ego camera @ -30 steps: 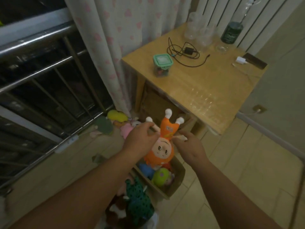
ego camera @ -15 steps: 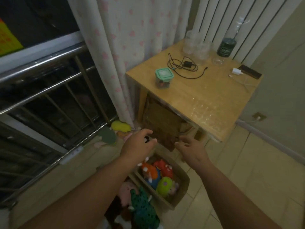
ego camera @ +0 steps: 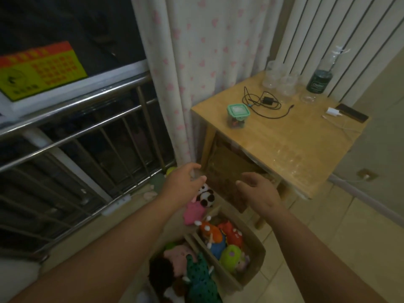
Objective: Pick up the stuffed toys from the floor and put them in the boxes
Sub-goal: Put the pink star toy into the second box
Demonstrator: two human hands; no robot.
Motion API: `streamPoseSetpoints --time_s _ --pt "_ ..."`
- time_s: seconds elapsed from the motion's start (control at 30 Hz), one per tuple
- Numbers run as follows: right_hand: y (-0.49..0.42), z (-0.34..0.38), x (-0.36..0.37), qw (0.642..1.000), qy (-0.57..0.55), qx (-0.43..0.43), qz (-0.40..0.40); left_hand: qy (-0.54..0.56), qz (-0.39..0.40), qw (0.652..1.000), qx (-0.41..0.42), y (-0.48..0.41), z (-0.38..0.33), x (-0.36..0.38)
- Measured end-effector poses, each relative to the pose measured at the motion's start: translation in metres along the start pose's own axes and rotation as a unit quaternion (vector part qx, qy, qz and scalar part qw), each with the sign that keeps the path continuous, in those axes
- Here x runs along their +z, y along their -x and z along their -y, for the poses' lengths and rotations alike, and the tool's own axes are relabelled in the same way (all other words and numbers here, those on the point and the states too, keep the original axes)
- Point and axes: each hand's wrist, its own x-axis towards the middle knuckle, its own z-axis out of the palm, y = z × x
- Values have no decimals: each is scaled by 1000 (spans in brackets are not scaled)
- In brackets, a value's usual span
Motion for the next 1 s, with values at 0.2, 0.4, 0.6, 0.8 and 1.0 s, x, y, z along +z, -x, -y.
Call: streamPoseSetpoints --time_s 0.2,0.4,0.6,0.8,1.0 --pt "13 37 18 1000 8 -13 -7 7 -1 1000 21 -2 22 -48" --pt "15 78 73 999 17 2 -51 -1 5 999 51 -23 71 -101" --pt "21 126 157 997 -24 30 -69 -1 46 996 76 -46 135 -152" --pt "29 157 196 994 -48 39 -89 -24 90 991 97 -69 164 -186" --pt "22 152 187 992 -39 74 -97 -2 137 985 103 -95 159 -167"
